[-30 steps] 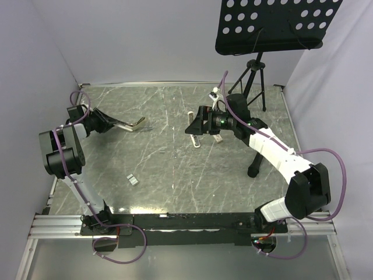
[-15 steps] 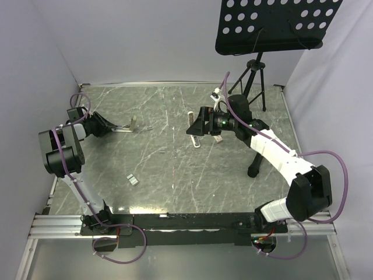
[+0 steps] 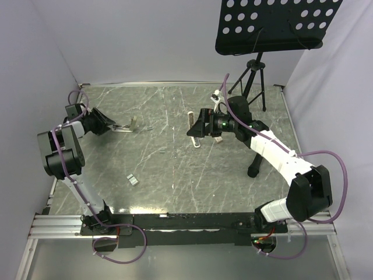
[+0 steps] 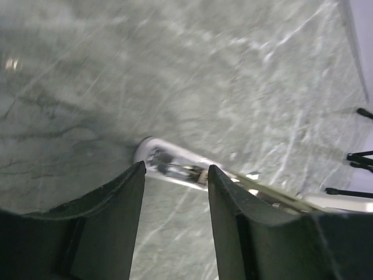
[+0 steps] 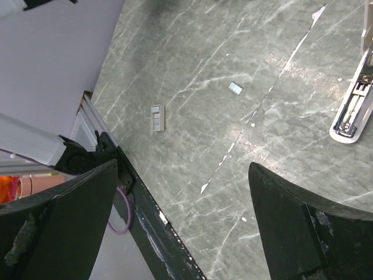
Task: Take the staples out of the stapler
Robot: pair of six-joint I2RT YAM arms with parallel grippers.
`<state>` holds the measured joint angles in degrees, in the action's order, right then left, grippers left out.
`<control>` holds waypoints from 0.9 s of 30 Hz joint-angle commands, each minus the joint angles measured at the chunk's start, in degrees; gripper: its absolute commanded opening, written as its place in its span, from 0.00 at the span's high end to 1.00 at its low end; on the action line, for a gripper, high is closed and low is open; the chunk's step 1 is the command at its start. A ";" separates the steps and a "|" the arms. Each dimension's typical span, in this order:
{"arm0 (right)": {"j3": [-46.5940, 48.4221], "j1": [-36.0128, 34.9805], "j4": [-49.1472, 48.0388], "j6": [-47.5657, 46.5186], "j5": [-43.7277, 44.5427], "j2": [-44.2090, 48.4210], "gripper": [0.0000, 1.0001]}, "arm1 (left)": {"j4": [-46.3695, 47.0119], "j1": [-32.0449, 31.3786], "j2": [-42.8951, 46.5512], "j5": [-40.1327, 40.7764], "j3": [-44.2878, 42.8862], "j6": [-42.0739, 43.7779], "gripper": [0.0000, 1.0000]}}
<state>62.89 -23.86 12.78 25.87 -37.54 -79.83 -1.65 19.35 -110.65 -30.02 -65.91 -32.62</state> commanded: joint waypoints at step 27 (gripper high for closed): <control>15.05 -26.67 9.46 -2.67 29.97 -17.98 0.02 | -15.75 9.82 28.21 11.83 20.29 -17.82 0.53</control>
<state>72.03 -45.04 20.51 21.67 -15.51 -93.21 -19.49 24.08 -84.03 -13.72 -49.52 -45.45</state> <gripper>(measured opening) 0.987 0.486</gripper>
